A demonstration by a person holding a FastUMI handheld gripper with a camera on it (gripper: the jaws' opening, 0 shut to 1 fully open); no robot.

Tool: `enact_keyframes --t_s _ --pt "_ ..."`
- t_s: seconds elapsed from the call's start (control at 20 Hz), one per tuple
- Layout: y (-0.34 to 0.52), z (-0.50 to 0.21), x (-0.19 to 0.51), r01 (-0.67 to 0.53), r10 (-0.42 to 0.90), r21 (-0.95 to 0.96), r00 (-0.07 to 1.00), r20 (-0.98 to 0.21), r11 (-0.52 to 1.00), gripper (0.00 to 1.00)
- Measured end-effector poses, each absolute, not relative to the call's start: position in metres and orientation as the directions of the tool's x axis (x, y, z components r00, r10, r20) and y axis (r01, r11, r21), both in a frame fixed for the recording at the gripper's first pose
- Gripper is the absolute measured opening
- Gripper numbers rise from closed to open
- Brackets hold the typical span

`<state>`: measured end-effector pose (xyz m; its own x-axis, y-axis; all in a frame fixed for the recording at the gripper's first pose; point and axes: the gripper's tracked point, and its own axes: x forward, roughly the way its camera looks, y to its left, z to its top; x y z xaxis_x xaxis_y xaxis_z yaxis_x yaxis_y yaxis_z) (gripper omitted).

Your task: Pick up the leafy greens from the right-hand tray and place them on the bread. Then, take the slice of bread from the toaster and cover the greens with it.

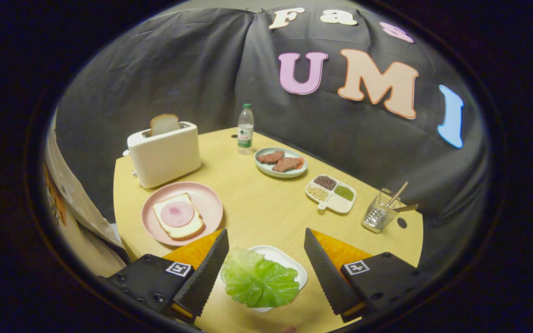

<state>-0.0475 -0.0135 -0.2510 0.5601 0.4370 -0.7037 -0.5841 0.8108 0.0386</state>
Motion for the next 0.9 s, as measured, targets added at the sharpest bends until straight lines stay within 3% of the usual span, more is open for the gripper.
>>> enact_keyframes --t_s 0.4,0.9 --pt "-0.032 -0.325 -0.08 -0.614 0.396 0.09 0.383 -0.835 0.784 1.0" --pt "-0.048 -0.375 -0.102 -0.605 0.342 0.131 0.247 -0.907 0.785 1.0"
